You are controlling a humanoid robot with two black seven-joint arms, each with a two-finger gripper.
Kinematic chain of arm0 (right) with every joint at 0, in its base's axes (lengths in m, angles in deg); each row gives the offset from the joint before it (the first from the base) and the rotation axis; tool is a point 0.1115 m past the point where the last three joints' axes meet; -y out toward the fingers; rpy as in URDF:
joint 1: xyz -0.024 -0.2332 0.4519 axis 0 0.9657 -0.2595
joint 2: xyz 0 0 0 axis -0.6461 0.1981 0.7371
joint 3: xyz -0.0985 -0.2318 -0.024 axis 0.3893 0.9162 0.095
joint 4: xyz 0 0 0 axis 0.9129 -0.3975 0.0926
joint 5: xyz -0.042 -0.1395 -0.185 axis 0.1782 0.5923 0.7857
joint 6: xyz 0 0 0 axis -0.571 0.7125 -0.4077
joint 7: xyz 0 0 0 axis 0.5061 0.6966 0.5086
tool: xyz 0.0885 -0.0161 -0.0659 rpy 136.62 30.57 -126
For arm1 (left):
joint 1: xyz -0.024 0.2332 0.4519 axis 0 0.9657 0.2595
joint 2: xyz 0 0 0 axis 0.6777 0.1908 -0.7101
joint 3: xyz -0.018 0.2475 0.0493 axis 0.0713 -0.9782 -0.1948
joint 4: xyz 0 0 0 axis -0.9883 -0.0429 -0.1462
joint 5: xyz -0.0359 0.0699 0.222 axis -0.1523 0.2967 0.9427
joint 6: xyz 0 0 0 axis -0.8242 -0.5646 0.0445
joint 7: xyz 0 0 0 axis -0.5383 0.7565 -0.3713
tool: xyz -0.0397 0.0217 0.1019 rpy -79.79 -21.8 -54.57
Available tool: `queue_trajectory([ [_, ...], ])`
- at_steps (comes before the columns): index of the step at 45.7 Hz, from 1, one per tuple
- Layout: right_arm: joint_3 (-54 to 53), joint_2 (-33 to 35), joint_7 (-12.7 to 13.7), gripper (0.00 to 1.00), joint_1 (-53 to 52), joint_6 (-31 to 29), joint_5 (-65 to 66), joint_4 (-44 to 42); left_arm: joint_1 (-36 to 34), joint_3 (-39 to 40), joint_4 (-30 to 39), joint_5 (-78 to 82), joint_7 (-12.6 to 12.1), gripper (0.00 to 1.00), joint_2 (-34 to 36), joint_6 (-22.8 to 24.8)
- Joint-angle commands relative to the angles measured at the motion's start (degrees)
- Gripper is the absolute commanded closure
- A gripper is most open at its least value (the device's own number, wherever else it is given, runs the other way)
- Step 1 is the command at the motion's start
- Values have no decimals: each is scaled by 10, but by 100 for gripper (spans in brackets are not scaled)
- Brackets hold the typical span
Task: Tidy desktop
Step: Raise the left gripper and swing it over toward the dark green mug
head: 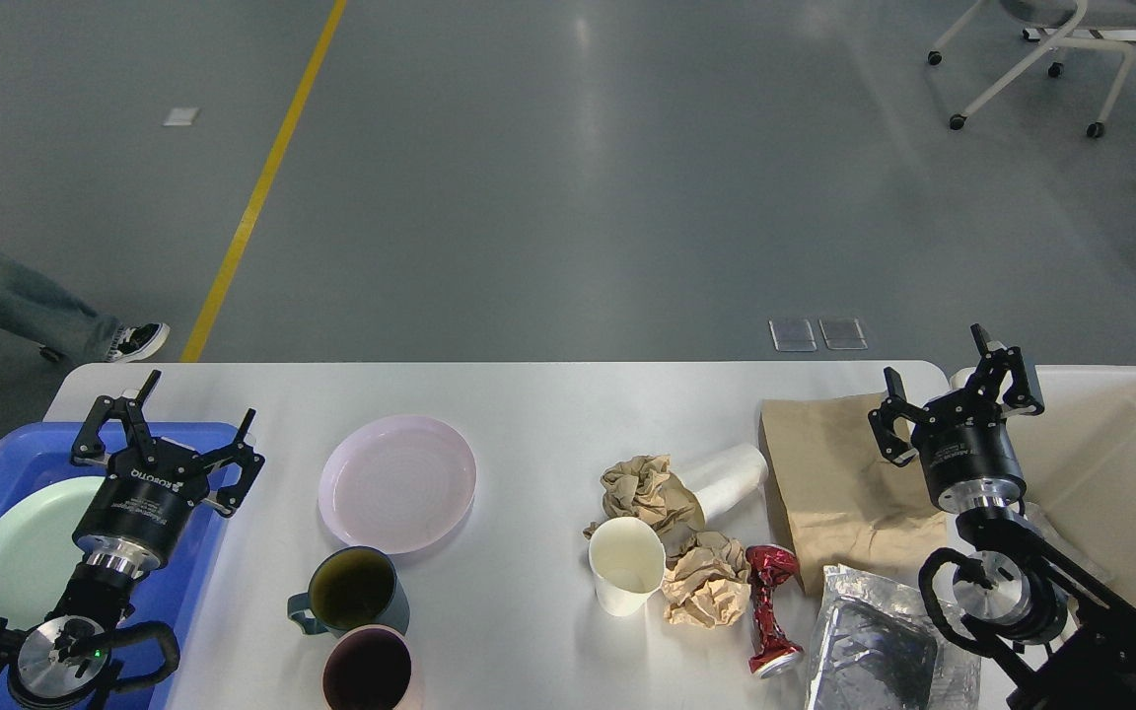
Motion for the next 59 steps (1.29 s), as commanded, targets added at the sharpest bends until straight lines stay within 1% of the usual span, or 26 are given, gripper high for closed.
queue_trajectory([
  [1,0,0,0,0,0,0,0,0,0,1,0,0,0,4,-1,0],
  [14,0,0,0,0,0,0,-1,0,0,-1,0,1,0,4,0,-1],
  [20,0,0,0,0,0,0,0,0,-3,-2,0,7,-1,4,12,-6],
  [22,0,0,0,0,0,0,0,0,-4,-3,0,6,-1,4,28,-7],
  [27,0,0,0,0,0,0,-1,0,-10,-23,1,7,-1,4,92,-7],
  [30,0,0,0,0,0,0,-1,0,-28,-38,0,9,-2,4,109,-8],
  [35,0,0,0,0,0,0,0,0,-57,-57,-2,14,-16,4,134,-9],
  [37,0,0,0,0,0,0,0,0,-61,-71,-3,18,-24,4,164,-9],
  [39,0,0,0,0,0,0,0,0,-66,-88,-3,18,-25,4,199,-9],
  [43,0,0,0,0,0,0,-1,0,-101,-159,-3,14,-21,4,250,-10],
  [48,0,0,0,0,0,0,0,0,-185,-286,-11,7,-15,4,316,-10],
  [54,0,0,0,0,0,0,-1,0,-308,-453,-12,7,-17,4,370,-8],
  [59,0,0,0,0,0,0,-1,0,-428,-616,-12,8,-22,4,414,-2],
])
